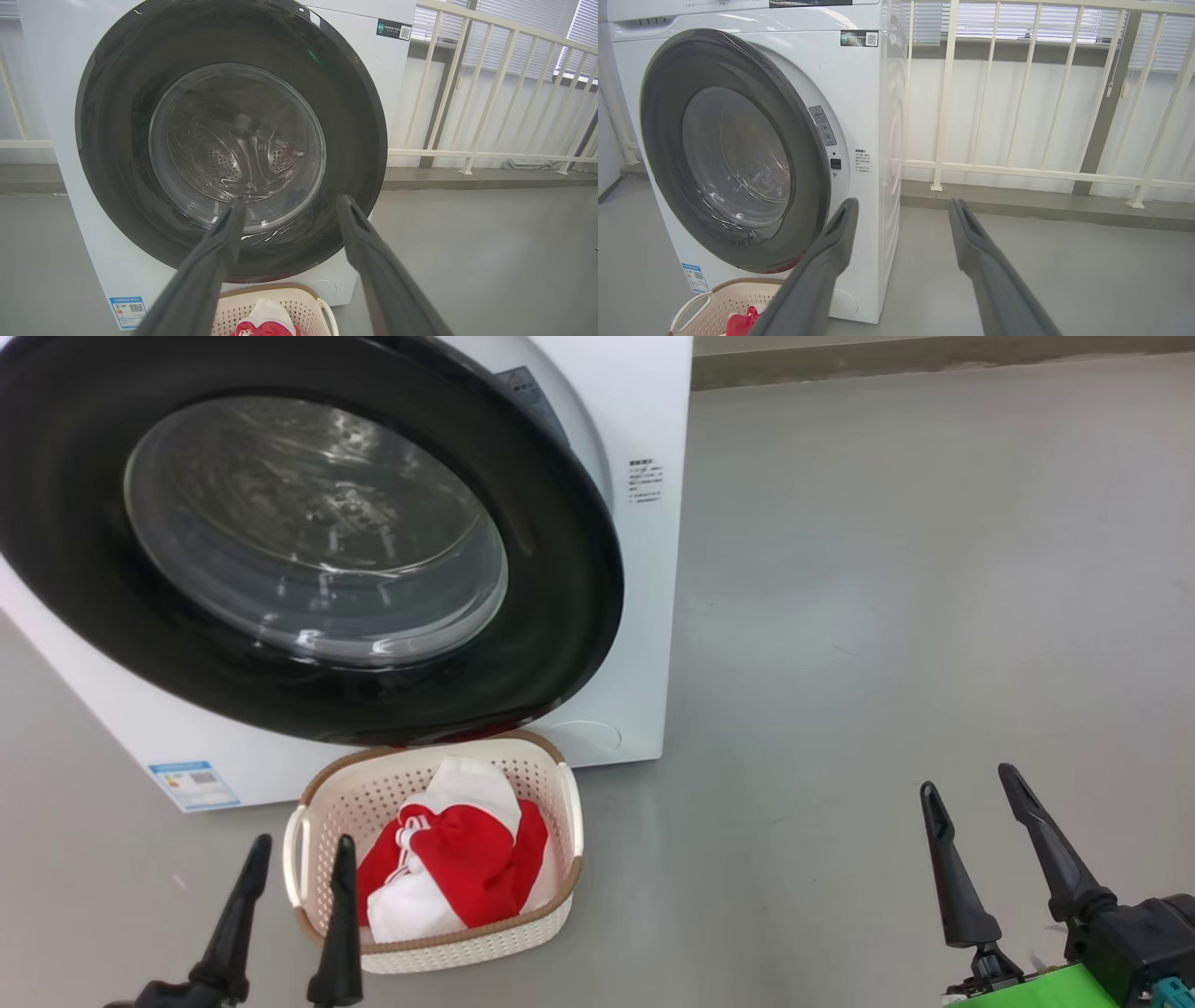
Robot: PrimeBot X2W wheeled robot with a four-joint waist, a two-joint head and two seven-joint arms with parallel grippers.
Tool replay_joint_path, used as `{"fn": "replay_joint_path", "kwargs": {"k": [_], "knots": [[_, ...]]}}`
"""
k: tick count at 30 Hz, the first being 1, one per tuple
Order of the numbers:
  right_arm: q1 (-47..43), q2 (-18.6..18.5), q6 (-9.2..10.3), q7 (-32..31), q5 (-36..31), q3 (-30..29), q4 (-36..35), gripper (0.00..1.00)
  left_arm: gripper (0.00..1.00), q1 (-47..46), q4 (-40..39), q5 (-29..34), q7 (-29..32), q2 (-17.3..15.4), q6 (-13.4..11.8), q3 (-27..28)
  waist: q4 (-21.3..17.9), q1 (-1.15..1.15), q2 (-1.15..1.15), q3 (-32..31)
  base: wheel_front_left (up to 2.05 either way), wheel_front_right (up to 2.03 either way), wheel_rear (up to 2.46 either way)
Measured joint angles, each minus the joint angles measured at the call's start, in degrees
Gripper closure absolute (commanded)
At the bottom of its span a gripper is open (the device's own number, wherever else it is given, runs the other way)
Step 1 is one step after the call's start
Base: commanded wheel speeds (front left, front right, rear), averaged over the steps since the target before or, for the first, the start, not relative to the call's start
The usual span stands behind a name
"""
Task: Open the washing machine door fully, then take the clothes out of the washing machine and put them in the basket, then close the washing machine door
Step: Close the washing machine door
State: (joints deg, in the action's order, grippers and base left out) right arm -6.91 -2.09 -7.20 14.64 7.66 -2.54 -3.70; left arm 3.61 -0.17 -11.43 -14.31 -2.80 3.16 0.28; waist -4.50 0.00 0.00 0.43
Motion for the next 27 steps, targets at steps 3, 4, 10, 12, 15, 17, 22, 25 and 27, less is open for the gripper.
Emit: {"fn": "replay_joint_path", "kwargs": {"k": [3,4,10,12,15,17,22,25,27], "knots": [[0.01,0.01,0.00,-0.01,-0.03,0.10,0.35,1.00,0.00,-0.03,-0.60,0.40,0.00,0.02,0.38,-0.65,0.91,0.00,0.00,0.38,0.00,0.00,0.00],[0.03,0.01,0.00,0.00,-0.07,0.10,0.54,1.00,0.00,-0.03,-0.82,0.40,0.00,0.01,0.40,-0.85,1.27,0.00,0.00,0.49,0.00,0.00,0.00],[0.82,0.00,0.00,-0.01,-2.15,1.13,2.24,1.00,0.00,-0.09,-1.80,0.82,0.00,0.02,0.48,-2.97,4.00,0.00,0.00,1.29,0.00,0.00,0.00],[2.28,0.00,0.00,-0.01,-2.58,1.52,3.19,1.00,0.00,-0.23,-2.09,0.81,0.00,0.02,0.48,-3.76,5.05,0.00,0.00,1.62,0.00,0.00,0.00],[4.91,-0.03,0.00,-0.01,-3.81,1.89,4.92,1.00,0.00,-0.71,-2.30,0.74,0.00,0.02,0.48,-4.88,6.66,0.00,0.00,2.27,0.00,0.00,0.00],[6.76,-0.07,0.00,0.00,-4.43,2.49,6.70,1.00,0.00,-1.45,-2.38,0.51,0.00,0.02,0.45,-5.46,7.72,0.00,0.00,2.80,0.00,0.00,0.00],[11.57,-0.13,0.00,0.00,-4.78,3.31,11.24,1.00,0.00,-2.69,-2.58,0.26,0.00,0.02,0.36,-6.51,10.18,0.00,0.00,4.43,0.00,0.00,0.00],[14.85,-0.25,0.00,0.00,-5.14,3.35,13.84,1.00,0.00,-3.25,-2.67,-0.33,0.00,0.03,0.30,-7.36,11.51,0.00,0.00,5.61,0.00,0.00,0.00],[17.14,-0.37,0.00,0.00,-5.49,3.54,15.72,1.00,0.00,-3.94,-2.67,-0.47,0.00,0.03,-0.04,-7.77,12.30,0.00,0.00,6.44,0.00,0.00,0.00]]}}
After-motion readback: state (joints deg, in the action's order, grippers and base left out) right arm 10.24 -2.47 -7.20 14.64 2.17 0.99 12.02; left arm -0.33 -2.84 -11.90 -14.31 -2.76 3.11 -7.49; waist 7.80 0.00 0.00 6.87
